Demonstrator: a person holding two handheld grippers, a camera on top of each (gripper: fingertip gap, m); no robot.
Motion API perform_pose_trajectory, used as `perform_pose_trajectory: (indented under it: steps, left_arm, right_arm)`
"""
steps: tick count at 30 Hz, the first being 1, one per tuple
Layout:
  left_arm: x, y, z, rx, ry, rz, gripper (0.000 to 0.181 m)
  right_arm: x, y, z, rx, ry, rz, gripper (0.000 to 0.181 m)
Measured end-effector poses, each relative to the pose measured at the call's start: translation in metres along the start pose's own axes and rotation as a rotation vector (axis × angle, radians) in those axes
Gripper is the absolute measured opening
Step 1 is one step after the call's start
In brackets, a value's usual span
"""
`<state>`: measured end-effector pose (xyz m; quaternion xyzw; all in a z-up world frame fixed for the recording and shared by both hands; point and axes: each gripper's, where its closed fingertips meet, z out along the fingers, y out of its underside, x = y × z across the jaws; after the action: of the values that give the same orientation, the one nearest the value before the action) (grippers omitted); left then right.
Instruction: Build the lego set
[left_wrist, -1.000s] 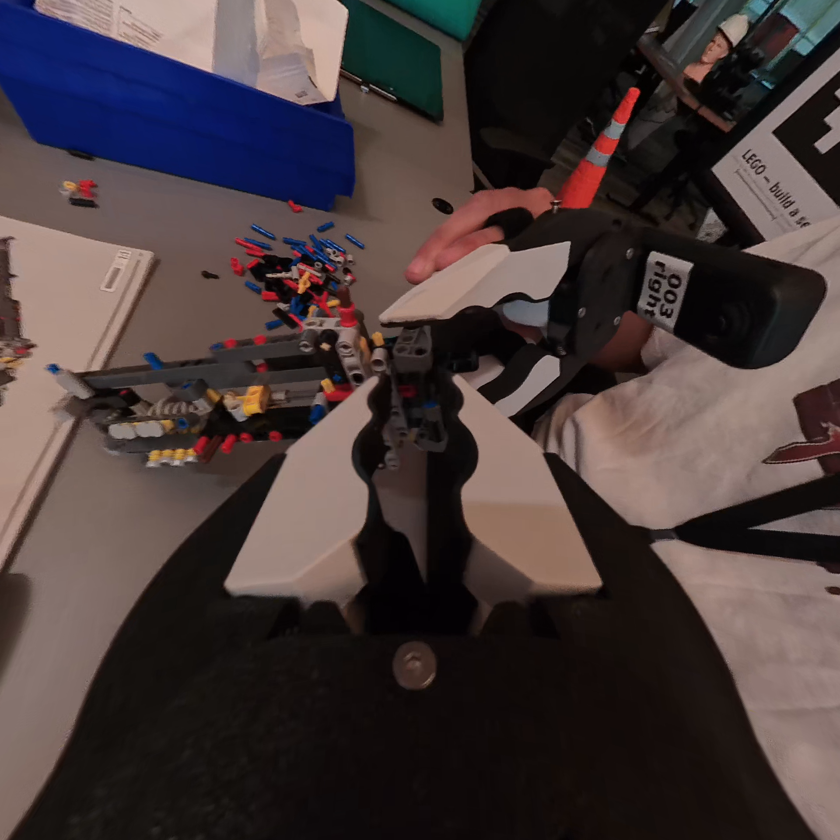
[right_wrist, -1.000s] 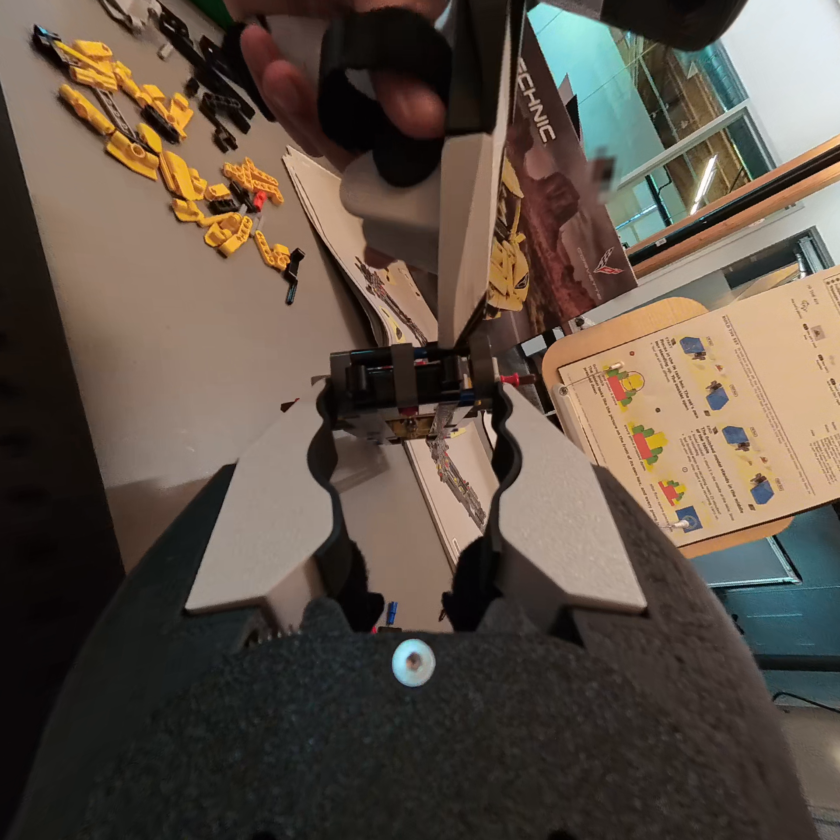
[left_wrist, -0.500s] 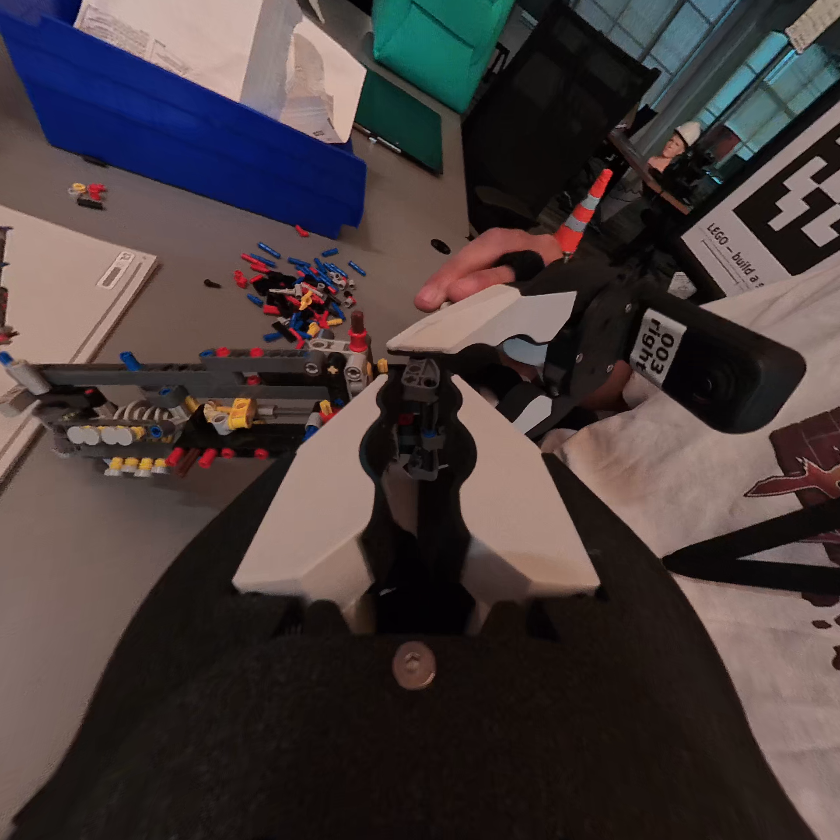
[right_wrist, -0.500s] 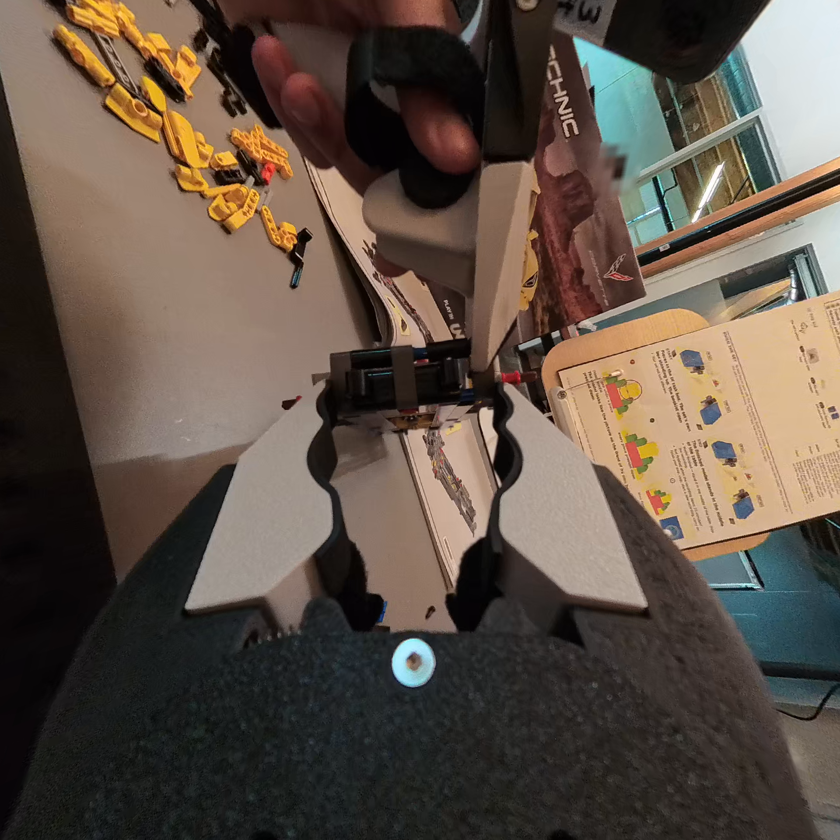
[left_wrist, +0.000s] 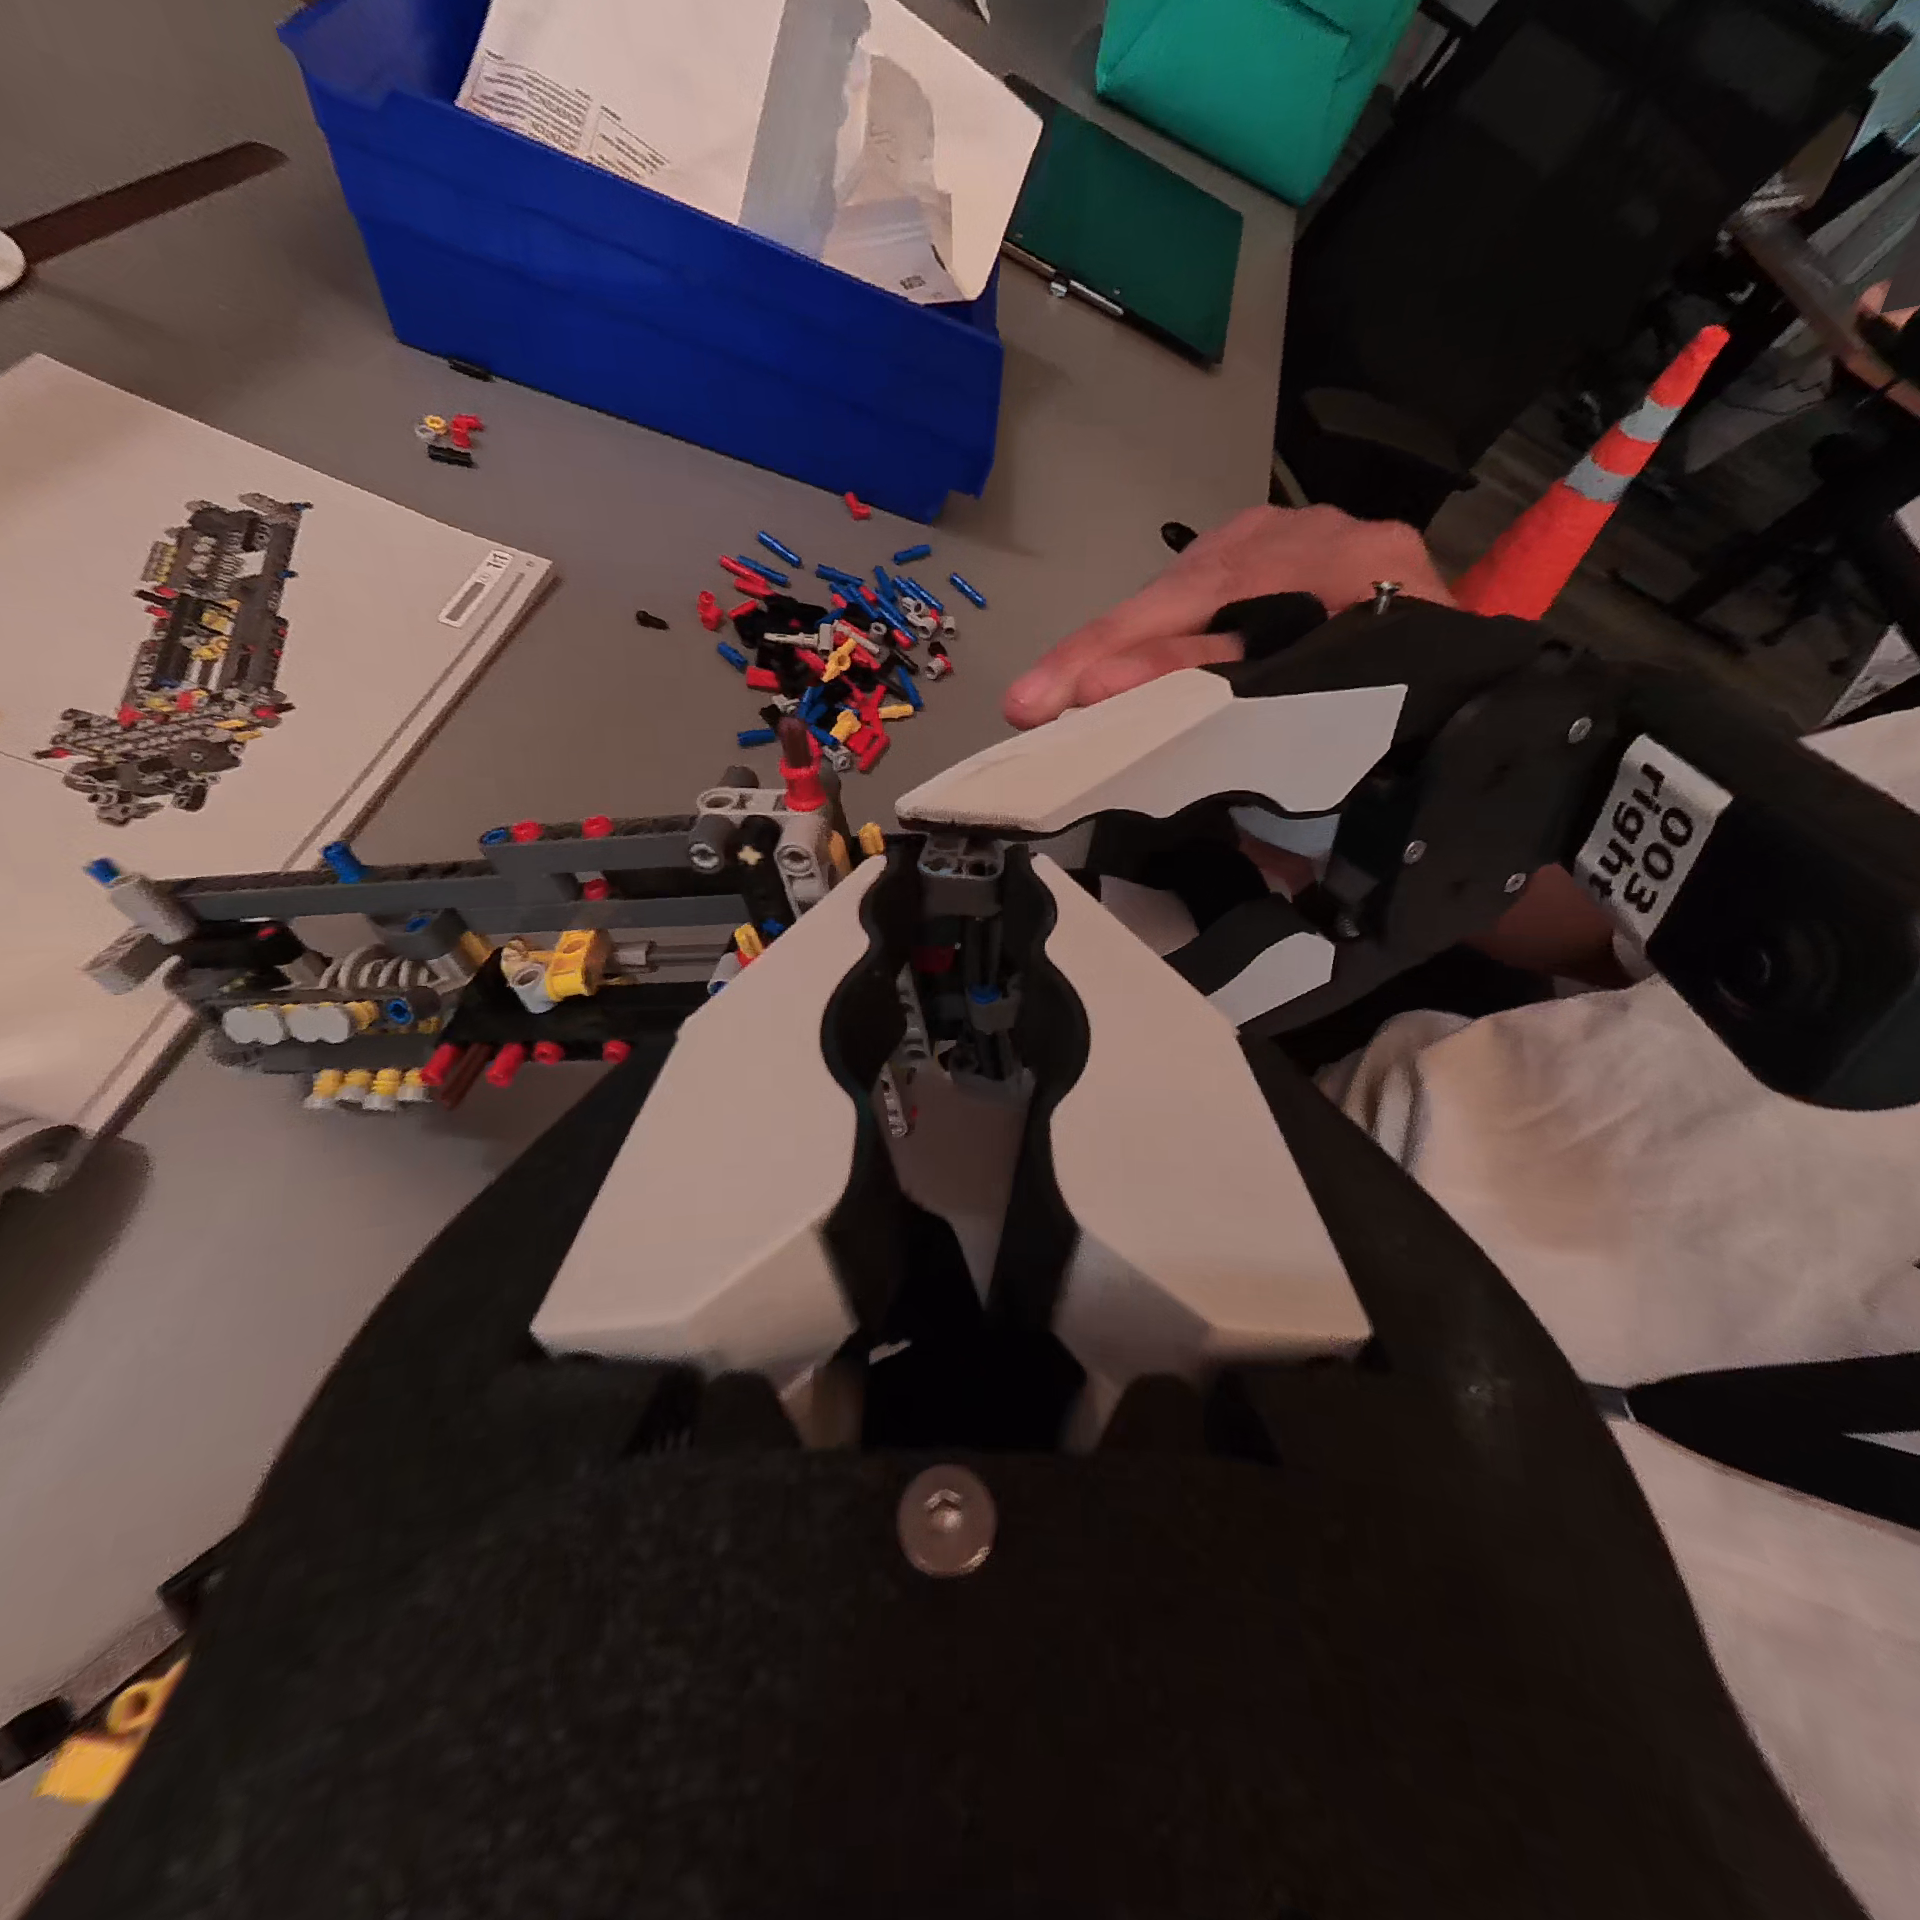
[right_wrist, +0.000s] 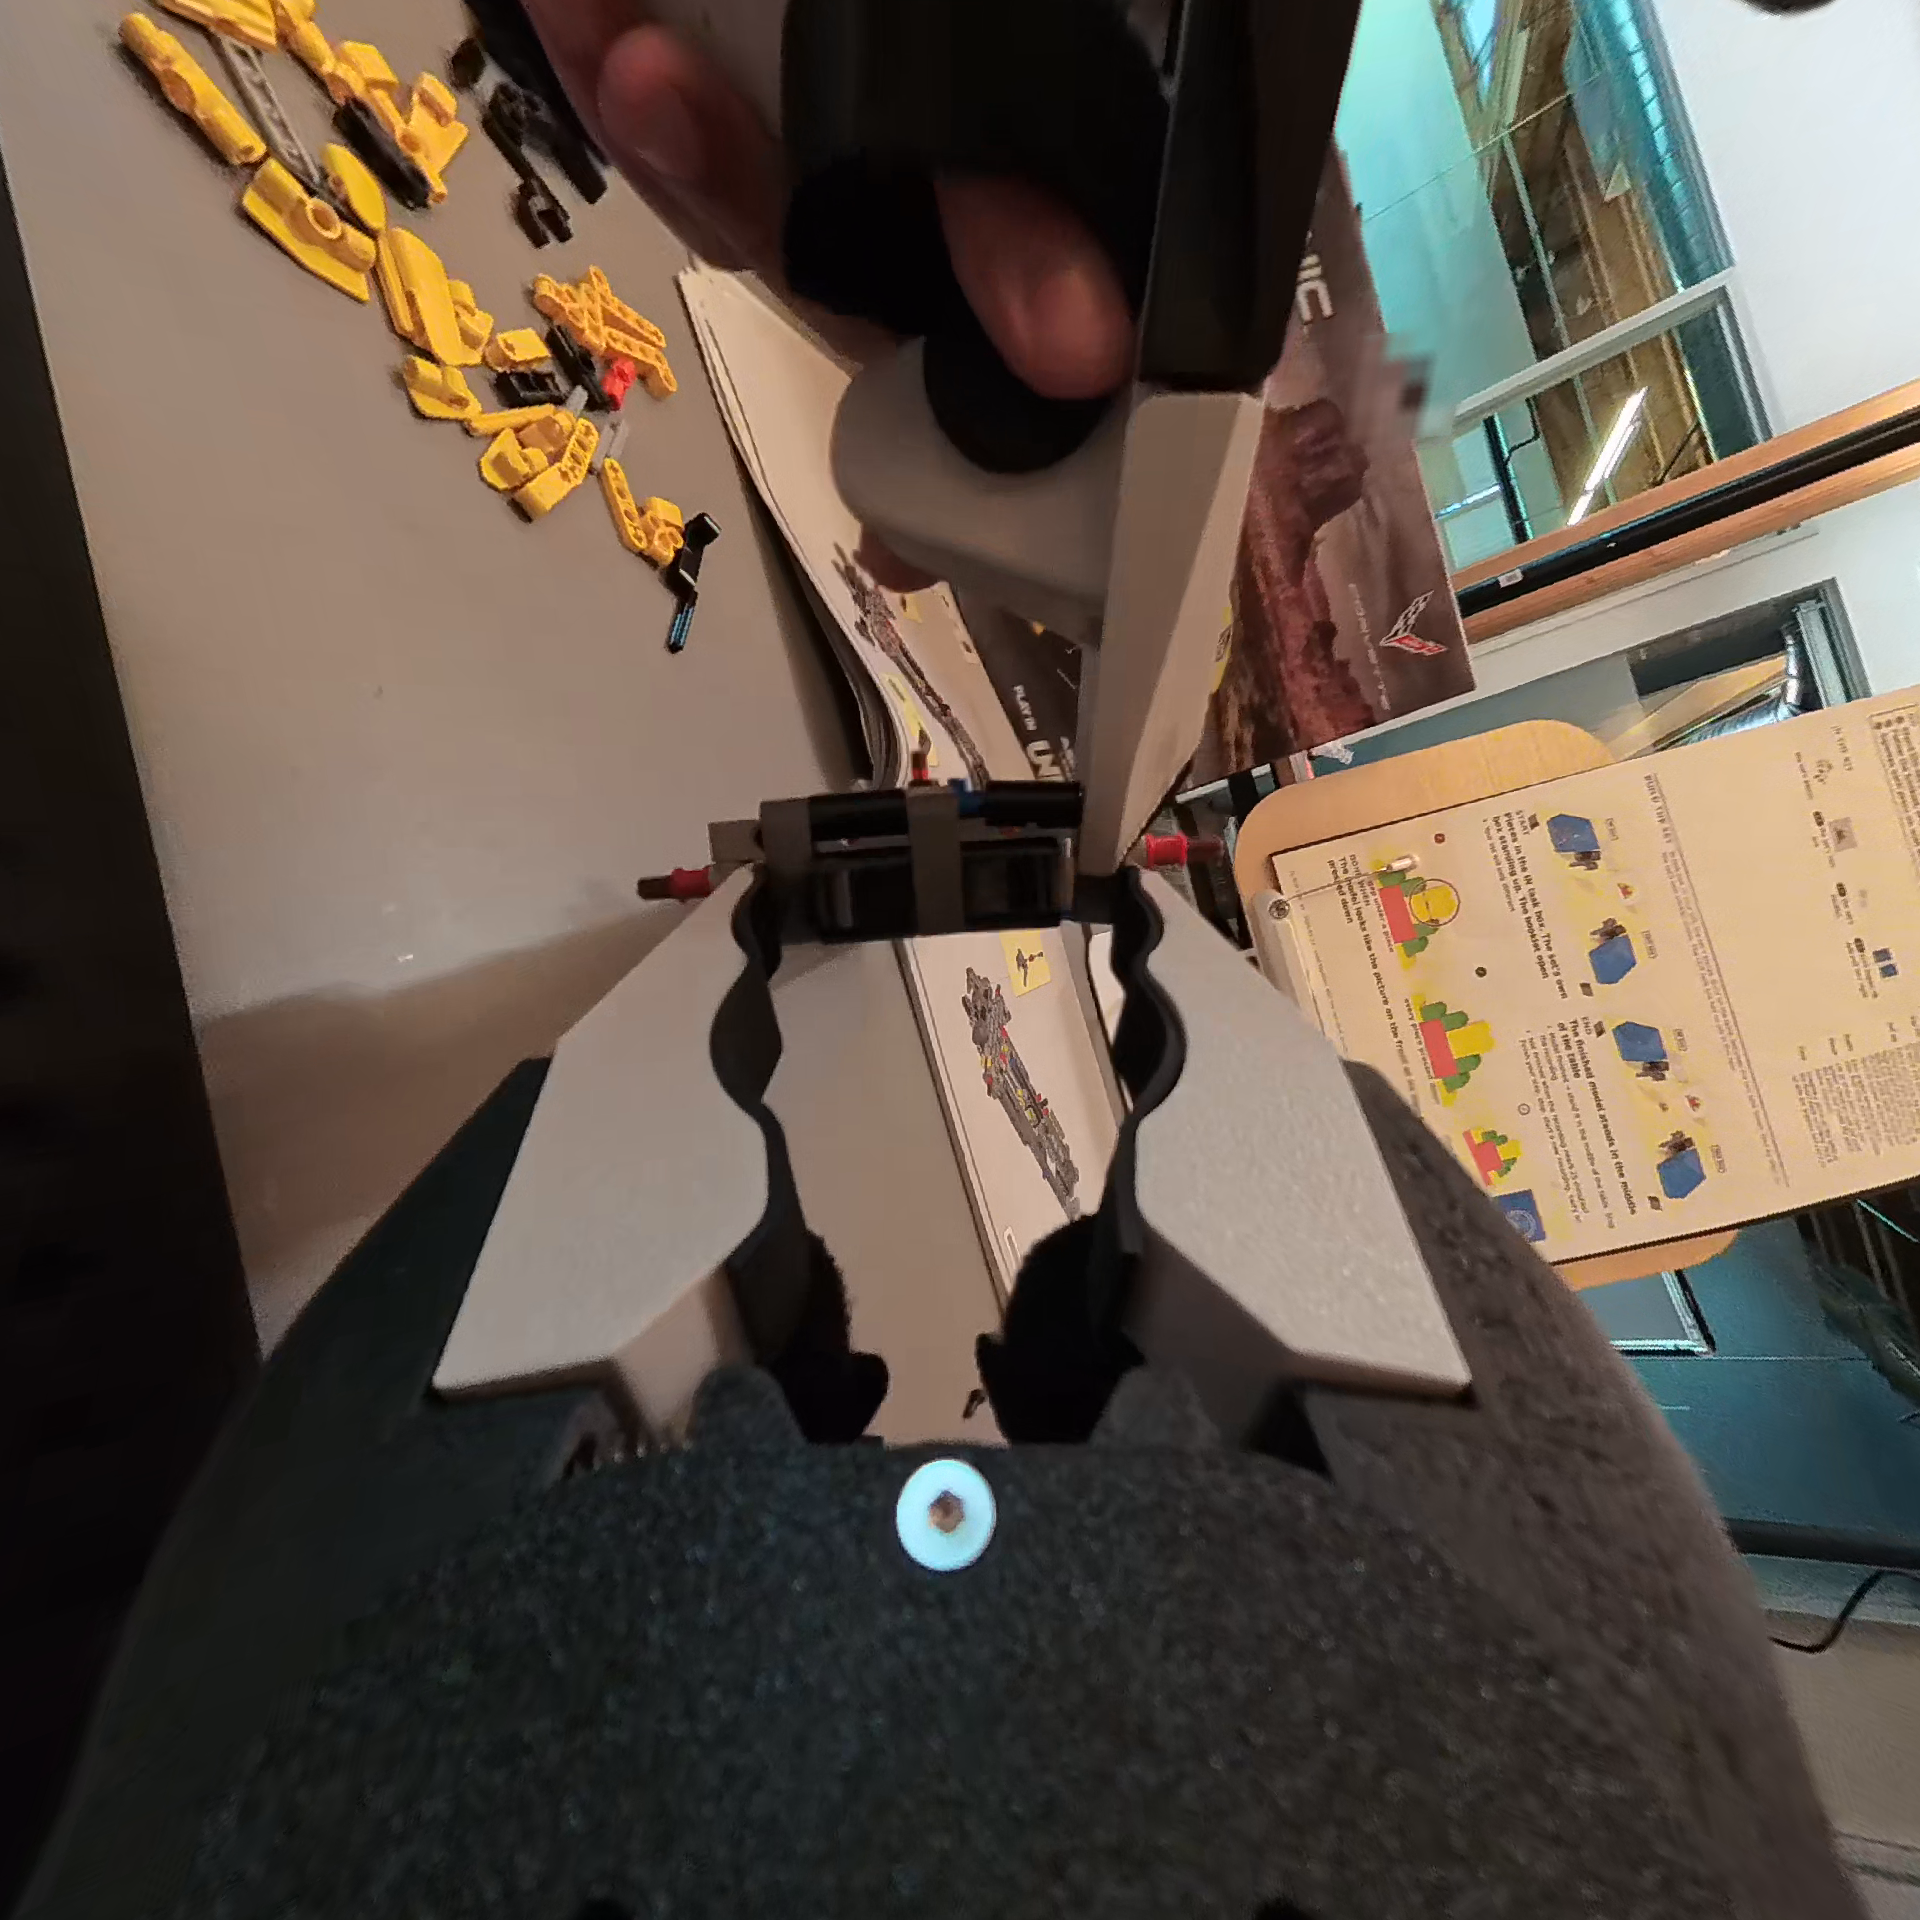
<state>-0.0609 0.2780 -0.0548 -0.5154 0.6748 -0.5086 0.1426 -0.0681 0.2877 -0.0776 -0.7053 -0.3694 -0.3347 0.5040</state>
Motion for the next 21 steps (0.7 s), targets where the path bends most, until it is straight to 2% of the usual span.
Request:
perform_pose_trajectory:
  steps: [5,10,13,16,19,21]
  left_arm:
    - [0.000,0.004,0.004,0.030,0.100,-0.131,0.014]
    - [0.004,0.003,0.002,0.056,0.176,-0.130,0.014]
    - [0.001,-0.001,-0.012,0.141,0.173,-0.019,0.023]
    - [-0.004,0.006,-0.018,0.189,0.097,0.158,0.033]
    - [0.003,0.021,-0.013,0.164,0.035,0.372,0.041]
    - [0.003,0.031,-0.009,0.139,-0.030,0.510,0.038]
  right_arm:
    - [-0.004,0.003,0.000,0.010,-0.032,-0.006,0.062]
    - [-0.004,0.003,-0.001,0.030,-0.032,-0.009,0.063]
    - [0.000,0.005,-0.003,0.032,-0.035,0.053,0.062]
    - [0.003,0.005,-0.005,0.058,-0.040,0.091,0.062]
    - [0.003,0.000,-0.004,0.057,-0.052,0.090,0.062]
    - [0.005,0.000,-0.004,0.053,-0.064,0.103,0.061]
